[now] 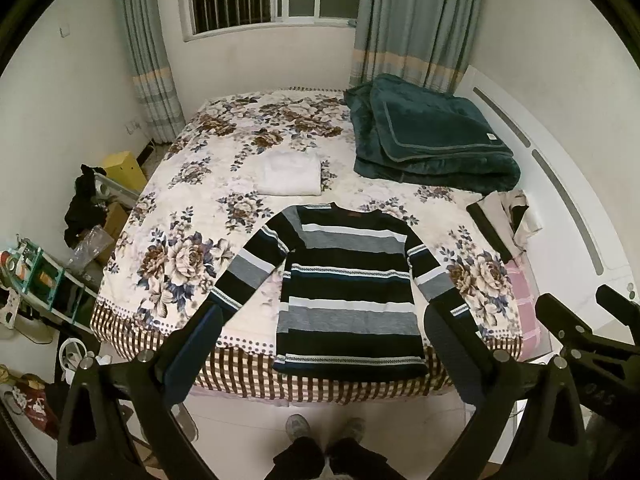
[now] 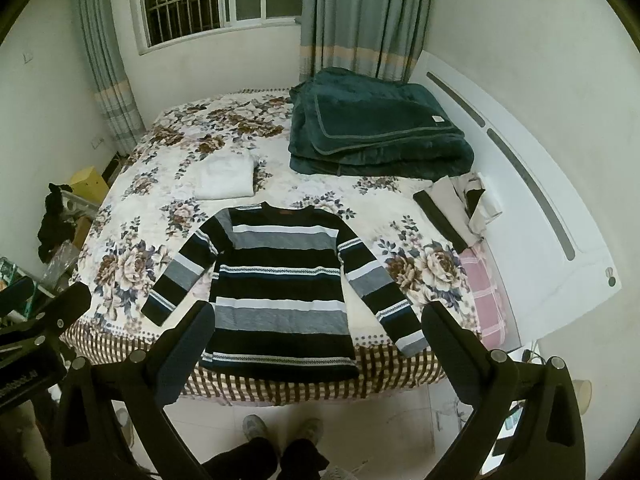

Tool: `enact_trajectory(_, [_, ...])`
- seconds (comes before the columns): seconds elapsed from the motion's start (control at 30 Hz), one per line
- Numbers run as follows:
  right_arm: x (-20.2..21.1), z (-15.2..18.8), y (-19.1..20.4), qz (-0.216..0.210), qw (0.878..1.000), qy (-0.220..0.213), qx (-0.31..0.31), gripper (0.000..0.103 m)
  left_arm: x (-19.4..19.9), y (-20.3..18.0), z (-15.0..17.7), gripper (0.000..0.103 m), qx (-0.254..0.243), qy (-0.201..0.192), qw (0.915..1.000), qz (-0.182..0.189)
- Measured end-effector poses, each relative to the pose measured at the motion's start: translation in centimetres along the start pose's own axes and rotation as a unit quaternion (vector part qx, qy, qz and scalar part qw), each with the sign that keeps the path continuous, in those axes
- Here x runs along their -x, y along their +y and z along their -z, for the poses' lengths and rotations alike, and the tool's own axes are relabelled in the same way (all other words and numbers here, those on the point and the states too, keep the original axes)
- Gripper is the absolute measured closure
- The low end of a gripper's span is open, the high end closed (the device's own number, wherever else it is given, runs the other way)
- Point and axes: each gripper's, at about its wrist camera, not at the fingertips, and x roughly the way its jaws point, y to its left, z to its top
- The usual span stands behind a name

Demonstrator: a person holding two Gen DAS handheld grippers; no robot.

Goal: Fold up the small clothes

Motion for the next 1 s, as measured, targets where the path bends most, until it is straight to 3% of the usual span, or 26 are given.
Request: enact_trajectory(1.0, [1.7,-0.9,2.0,0.0,1.0,-0.005,0.003,0.0,0.7,1.5,-0.1,0.0,0.0,-0.002,1.0,-0.009])
